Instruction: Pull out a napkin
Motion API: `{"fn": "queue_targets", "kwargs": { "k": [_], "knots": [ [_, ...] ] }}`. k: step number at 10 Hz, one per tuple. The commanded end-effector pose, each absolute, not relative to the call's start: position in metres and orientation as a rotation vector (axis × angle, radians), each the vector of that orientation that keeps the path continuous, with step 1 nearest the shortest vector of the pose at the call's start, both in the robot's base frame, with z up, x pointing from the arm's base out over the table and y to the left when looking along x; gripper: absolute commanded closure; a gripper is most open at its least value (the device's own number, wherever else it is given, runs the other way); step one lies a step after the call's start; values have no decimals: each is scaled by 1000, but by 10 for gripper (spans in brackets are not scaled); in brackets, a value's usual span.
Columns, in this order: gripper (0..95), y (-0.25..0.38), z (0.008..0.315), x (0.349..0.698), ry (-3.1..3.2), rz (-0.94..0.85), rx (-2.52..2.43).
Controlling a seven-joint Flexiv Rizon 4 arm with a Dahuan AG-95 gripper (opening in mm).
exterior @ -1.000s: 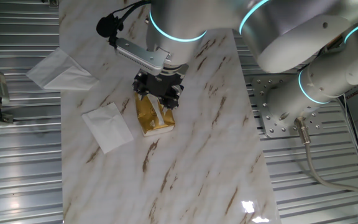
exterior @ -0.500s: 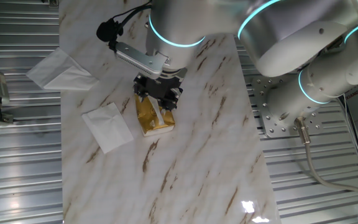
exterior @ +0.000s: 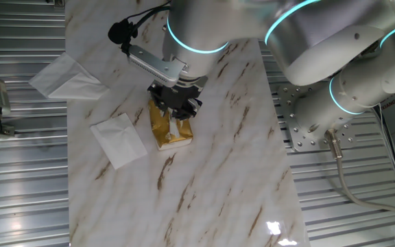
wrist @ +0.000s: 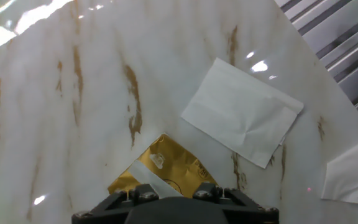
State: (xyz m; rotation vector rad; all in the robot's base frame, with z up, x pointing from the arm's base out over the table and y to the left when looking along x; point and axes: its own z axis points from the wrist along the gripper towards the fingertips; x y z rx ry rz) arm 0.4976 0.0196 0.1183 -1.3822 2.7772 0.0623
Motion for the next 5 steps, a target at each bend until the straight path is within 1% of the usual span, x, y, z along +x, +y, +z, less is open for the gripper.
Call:
{"fn": "queue_targets", "kwargs": {
  "k": [1,5],
  "knots": [
    [950,20,119,498,2792,57,-1354],
    [950,20,120,498,2811,35,-1328]
  ]
}}
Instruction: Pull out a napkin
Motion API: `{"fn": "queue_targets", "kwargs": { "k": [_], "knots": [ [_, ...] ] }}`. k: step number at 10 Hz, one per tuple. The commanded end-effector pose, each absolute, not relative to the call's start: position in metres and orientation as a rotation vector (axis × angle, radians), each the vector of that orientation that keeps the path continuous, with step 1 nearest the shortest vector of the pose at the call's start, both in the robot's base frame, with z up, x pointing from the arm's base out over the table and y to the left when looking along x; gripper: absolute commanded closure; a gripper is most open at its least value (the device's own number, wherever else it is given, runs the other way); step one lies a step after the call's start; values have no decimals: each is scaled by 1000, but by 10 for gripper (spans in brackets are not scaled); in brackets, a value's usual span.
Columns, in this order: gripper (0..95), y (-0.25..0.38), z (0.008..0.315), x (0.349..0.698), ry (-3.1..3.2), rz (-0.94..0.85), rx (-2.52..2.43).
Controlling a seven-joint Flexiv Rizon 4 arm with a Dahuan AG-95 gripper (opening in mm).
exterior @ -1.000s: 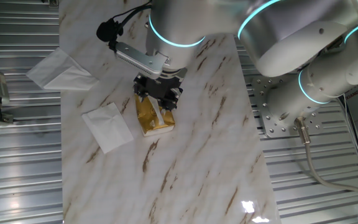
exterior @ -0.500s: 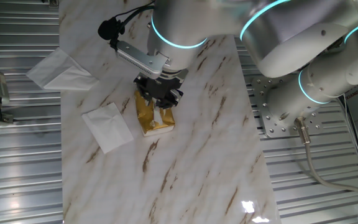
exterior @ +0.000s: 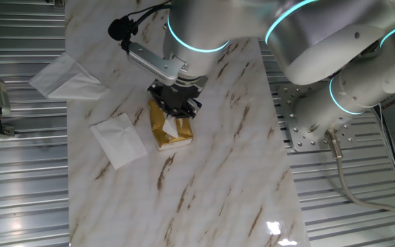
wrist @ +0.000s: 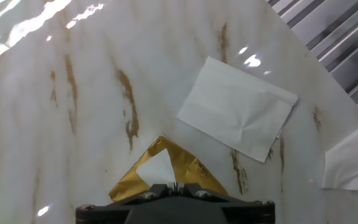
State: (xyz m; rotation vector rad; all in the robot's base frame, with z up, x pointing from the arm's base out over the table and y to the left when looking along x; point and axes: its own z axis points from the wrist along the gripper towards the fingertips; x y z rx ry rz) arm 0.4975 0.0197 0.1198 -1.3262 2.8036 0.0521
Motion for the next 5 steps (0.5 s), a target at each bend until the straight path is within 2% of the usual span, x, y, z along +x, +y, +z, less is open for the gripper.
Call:
{"fn": "queue_targets", "kwargs": {
  "k": [1,5],
  "knots": [
    [950,20,122,498,2813,28,-1325],
    [950,19,142,498,2880,-26,-1333]
  ]
}}
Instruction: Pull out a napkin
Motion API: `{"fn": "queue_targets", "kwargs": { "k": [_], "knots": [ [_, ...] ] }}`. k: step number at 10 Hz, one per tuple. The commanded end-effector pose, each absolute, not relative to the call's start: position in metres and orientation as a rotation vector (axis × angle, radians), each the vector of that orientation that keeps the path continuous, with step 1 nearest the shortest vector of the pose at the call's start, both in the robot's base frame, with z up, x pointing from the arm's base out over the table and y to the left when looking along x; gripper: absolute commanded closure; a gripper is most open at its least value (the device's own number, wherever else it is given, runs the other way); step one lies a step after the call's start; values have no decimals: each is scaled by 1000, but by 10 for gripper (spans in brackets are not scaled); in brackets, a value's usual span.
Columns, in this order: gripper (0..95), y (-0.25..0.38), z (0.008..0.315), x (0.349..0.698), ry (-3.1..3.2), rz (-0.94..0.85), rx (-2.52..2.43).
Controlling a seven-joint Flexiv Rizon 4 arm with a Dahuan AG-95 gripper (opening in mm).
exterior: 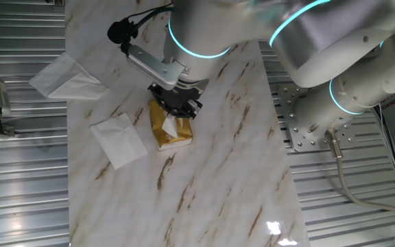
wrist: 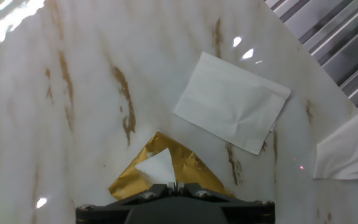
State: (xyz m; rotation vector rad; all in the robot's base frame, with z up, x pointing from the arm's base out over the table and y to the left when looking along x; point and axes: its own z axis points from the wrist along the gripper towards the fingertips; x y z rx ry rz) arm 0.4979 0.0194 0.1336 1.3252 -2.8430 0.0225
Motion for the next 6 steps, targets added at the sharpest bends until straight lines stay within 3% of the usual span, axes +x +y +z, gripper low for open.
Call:
{"fn": "queue_targets", "kwargs": {
  "k": [1,6],
  "knots": [
    [950,20,149,498,-2813,33,1288],
    [950,24,176,495,-2788,71,1199]
  ]
}}
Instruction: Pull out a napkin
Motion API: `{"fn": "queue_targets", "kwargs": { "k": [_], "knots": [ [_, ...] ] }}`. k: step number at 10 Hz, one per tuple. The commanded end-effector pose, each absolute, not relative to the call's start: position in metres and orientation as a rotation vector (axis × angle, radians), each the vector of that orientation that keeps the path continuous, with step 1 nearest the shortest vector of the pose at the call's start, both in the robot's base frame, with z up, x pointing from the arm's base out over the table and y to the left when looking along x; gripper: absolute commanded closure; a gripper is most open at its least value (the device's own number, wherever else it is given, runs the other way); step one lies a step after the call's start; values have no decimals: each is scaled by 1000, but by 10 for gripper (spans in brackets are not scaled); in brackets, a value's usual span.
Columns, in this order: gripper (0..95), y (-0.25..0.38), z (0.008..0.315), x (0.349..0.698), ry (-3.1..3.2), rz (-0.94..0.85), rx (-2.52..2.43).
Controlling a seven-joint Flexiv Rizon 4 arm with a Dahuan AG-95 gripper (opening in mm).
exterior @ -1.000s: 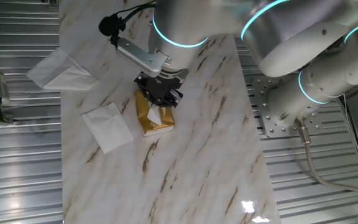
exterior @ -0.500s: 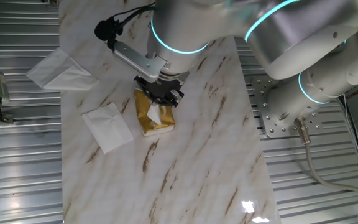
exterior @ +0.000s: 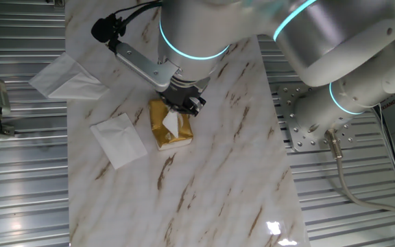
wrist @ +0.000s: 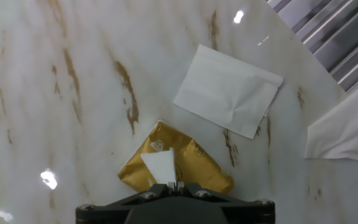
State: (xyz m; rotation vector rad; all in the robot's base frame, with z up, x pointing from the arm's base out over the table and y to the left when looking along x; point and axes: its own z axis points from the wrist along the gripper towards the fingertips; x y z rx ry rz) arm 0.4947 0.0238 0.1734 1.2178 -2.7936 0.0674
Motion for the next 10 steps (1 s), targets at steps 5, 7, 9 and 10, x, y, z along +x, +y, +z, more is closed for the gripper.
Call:
{"fn": "queue_targets", "kwargs": {
  "k": [5,7,9,10],
  "knots": [
    [950,24,194,491,-2771,61,1145],
    [950,22,204,488,-2759,46,1124],
    [950,21,209,487,-2750,29,1118],
    [950,21,210,486,-2748,31,1116]
  ]
}}
